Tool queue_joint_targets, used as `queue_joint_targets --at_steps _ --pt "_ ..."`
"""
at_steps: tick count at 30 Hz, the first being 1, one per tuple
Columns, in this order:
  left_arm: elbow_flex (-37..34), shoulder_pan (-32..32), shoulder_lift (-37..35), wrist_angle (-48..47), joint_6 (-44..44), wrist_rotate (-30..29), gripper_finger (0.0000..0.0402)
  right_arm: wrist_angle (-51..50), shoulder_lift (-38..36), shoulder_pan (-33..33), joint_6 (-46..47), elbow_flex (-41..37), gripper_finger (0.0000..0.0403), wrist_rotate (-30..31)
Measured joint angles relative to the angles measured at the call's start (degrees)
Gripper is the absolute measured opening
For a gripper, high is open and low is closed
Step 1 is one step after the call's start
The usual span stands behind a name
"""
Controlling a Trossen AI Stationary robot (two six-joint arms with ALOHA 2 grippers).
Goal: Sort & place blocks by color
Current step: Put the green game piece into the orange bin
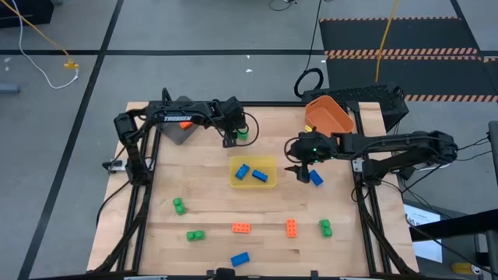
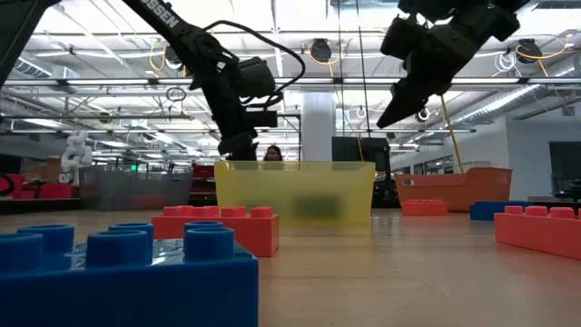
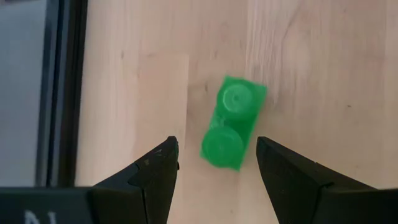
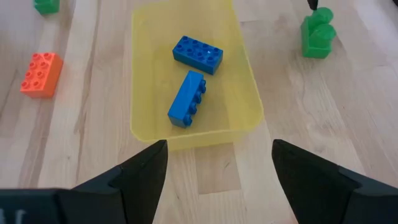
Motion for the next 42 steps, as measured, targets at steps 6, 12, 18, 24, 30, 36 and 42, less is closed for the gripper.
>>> queue_joint_targets --at_steps 6,12,18,24,30,36,42 --pt "0.04 -0.08 2.86 -0.34 1.21 0.09 0.0216 0.25 -1.25 0.0 0.65 -0.62 0.0281 0.02" --pt "0.0 -0.37 5.5 1.46 0.52 0.11 0.0216 0.24 -1.2 0.0 0.89 -0.62 0.0281 0.09" --pt "0.0 -0.39 6.42 0.77 0.05 -0.34 0.0211 0.77 -1.19 0.0 0.91 -0.62 0.0281 0.21" --pt "-0.02 -0.39 4.18 -0.14 -0.37 -1.0 0.0134 2.23 -1.18 -0.02 1.13 -0.62 0.0281 0.31" --pt "-0.04 -0.39 -1.73 1.09 -1.64 -1.44 0.0115 3.47 -1.18 -0.01 -0.27 -0.62 0.0281 1.16" --pt "-0.04 -1.63 -10.82 1.24 -5.86 1.8 0.0115 6.41 -1.16 -0.02 -8.73 -0.62 0.0281 5.94" --pt "-0.02 -5.57 -16.14 3.43 -16.82 12.08 0.0115 18.69 -1.16 1.93 -31.46 -0.6 0.0281 5.96"
